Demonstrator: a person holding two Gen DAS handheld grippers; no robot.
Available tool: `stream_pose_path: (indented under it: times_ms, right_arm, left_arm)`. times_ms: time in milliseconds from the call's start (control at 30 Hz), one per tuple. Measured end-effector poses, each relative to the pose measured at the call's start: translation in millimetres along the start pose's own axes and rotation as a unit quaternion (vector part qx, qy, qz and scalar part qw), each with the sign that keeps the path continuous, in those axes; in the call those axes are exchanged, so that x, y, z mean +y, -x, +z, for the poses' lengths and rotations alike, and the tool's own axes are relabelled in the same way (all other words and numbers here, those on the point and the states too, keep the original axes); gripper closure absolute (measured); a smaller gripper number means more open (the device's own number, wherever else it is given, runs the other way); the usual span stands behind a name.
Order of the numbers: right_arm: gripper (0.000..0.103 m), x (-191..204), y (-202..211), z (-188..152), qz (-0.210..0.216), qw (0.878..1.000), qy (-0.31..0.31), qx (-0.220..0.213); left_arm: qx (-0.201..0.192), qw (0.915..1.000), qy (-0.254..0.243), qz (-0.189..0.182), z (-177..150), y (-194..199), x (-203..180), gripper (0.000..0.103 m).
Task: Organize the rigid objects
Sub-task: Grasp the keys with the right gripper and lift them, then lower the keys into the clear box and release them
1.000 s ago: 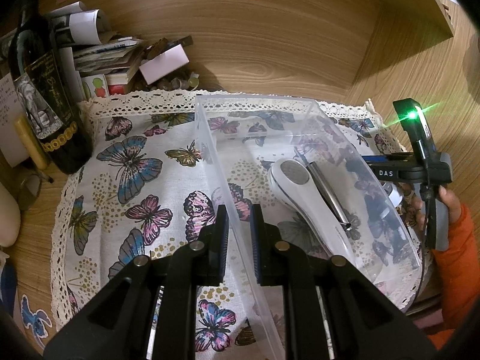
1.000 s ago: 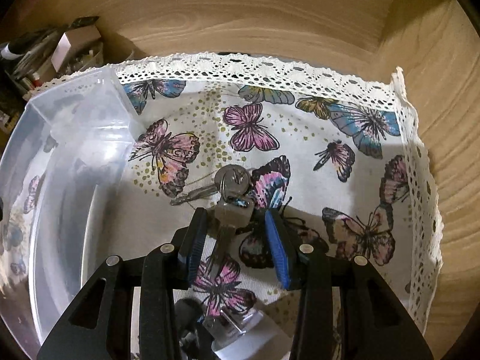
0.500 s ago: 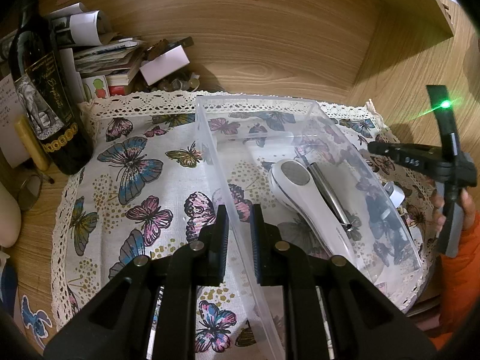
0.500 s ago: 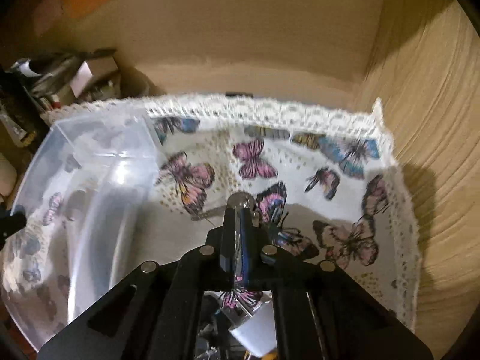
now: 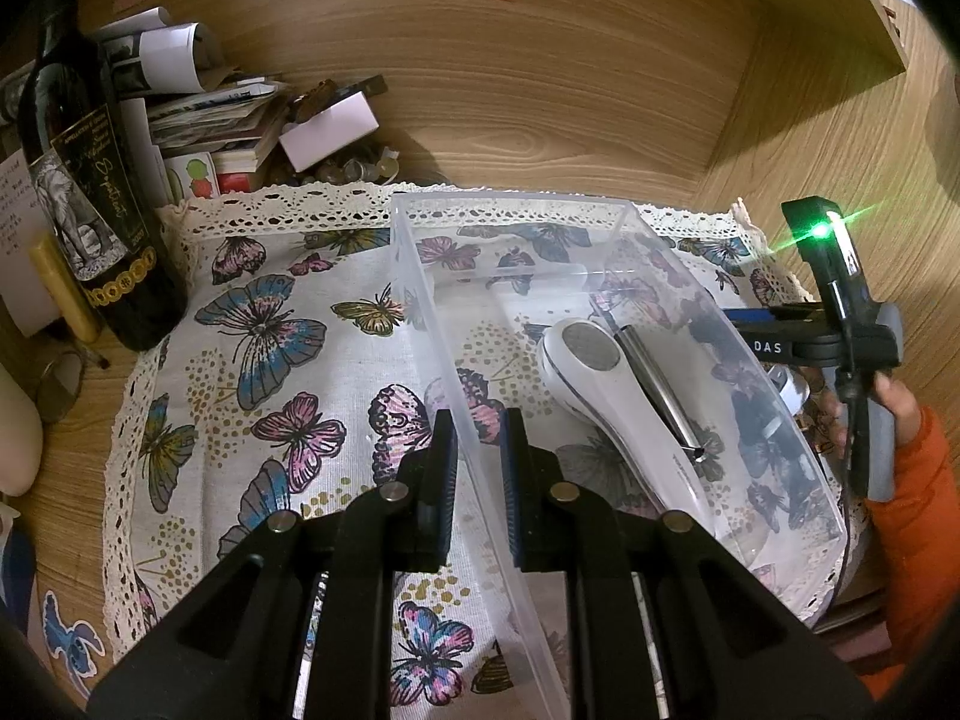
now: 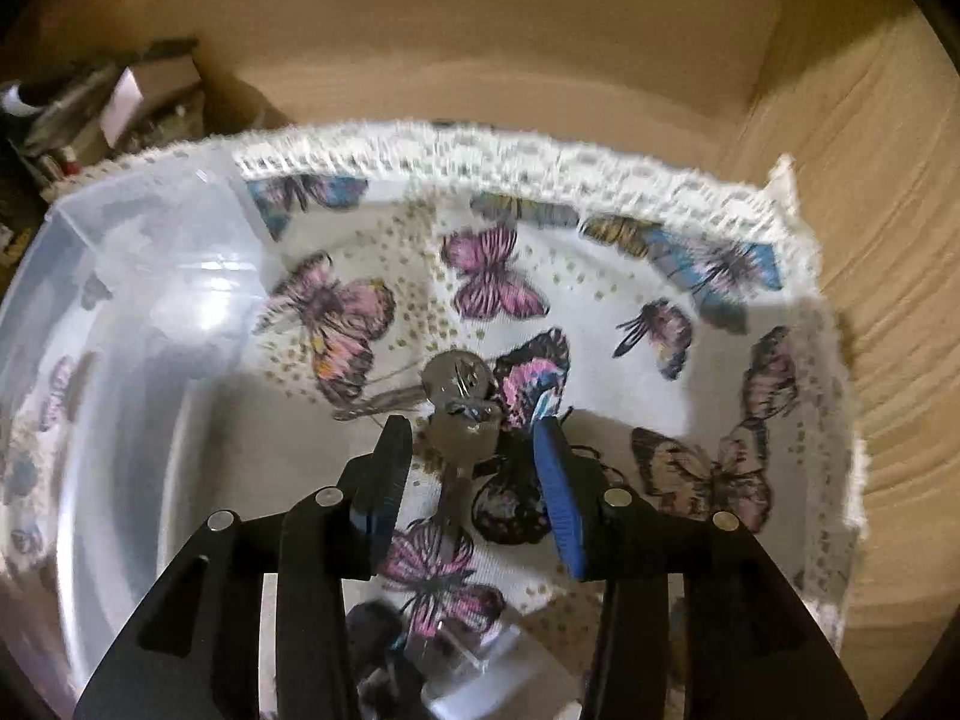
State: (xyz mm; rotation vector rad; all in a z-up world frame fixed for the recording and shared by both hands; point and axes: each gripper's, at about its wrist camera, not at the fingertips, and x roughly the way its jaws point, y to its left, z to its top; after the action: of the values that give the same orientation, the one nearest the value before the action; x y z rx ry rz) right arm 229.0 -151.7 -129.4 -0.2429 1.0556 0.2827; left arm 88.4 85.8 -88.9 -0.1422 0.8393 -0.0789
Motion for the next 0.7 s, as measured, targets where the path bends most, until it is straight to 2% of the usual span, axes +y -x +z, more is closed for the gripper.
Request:
stream_pose_path:
  times_ms: [33,67,100,267,700]
  right_arm:
    - [0.066,1.0,0.3,0.5,0.000,1.000,0.005,-0.003]
    - [0.075,1.7,0.9,0.9,0.003,1.000,0.007,-0.005]
    - [0.081,2.6,1.4,1.1,0.003,1.000,0.009,-0.005]
    - [0.081,5.2,13.3,-3.4,0.001,1.000,0.005,-0.030]
    - [0.081,27.8,119.6,-8.6,0.023,0.986,0.024,-0.166]
  left_arm:
    - [0.000,1.0000,0.000,0.000,0.0,0.0,-0.1,0.089]
    - [0.000,1.0000,0.001,0.001,-0.1,0.2,-0.3,0.089]
    - [-0.001,1.0000,0.000,0.001,-0.2,0.3,-0.3,0.089]
    - [0.000,1.0000,0.001,0.001,2.1,0.0,1.6,0.089]
    - [-0.003,1.0000,-0.002,0.005,4.1,-1.4,1.4,0.089]
